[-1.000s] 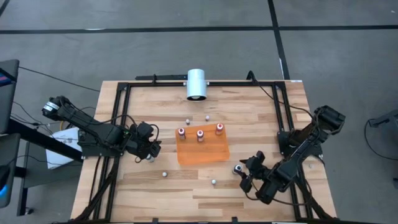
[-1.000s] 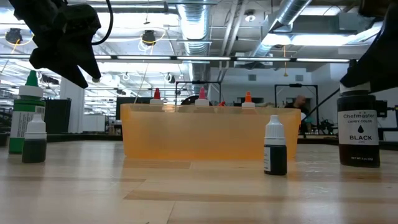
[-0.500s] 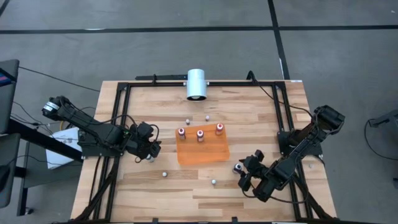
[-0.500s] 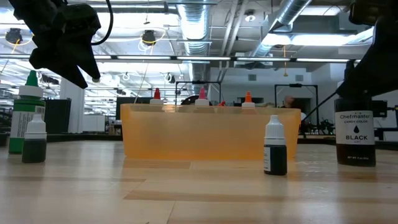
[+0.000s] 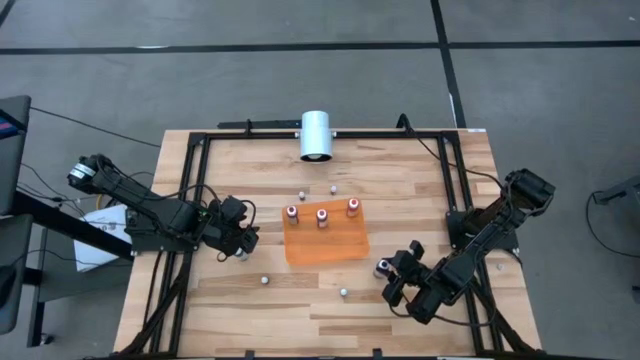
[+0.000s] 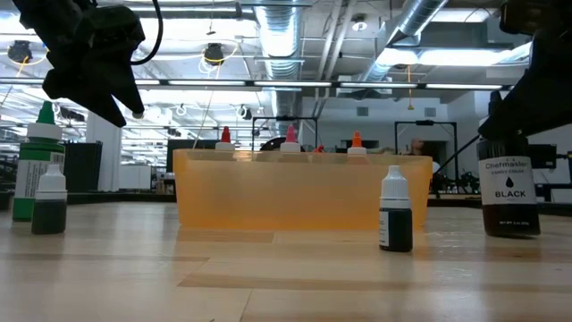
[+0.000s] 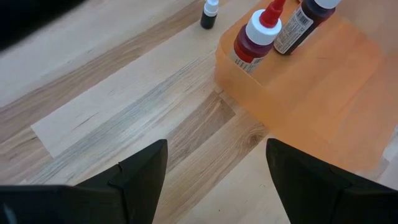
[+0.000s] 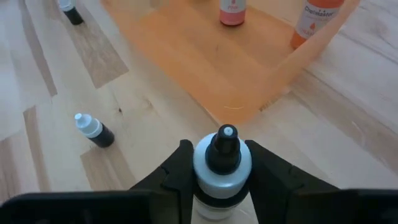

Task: Pick & Place food coloring
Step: Put the large black food coloring bottle into the orange container

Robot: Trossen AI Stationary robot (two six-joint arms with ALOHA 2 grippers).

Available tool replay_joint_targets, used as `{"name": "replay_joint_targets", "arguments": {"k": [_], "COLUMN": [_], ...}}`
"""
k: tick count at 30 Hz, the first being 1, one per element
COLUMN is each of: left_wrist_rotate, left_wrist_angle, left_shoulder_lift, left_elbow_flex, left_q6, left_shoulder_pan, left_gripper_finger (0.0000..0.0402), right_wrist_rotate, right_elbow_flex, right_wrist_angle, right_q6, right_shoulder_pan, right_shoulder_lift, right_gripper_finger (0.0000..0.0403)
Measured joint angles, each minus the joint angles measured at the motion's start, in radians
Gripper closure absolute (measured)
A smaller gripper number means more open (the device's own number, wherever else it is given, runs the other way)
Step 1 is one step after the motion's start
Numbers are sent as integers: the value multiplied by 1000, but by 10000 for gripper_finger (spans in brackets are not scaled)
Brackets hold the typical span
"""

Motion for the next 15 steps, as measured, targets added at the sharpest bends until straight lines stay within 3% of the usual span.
{"name": "replay_joint_targets", "arguments": {"k": [6,15], "left_wrist_rotate": [-1,-15], "left_wrist_angle": [0,0], "left_shoulder_lift": [0,0], "left_elbow_flex": [0,0], "left_q6": [1,17], "left_shoulder_pan": [0,0], "left_gripper_finger": [136,136], "right_wrist_rotate": [-21,-34], "right_elbow_flex": [6,166], "right_wrist_angle": [-9,-123], "right_q6": [27,-166], "right_shoulder_pan": [0,-22], "right_shoulder_lift": [-15,-114], "right_gripper_finger": [291,296]}}
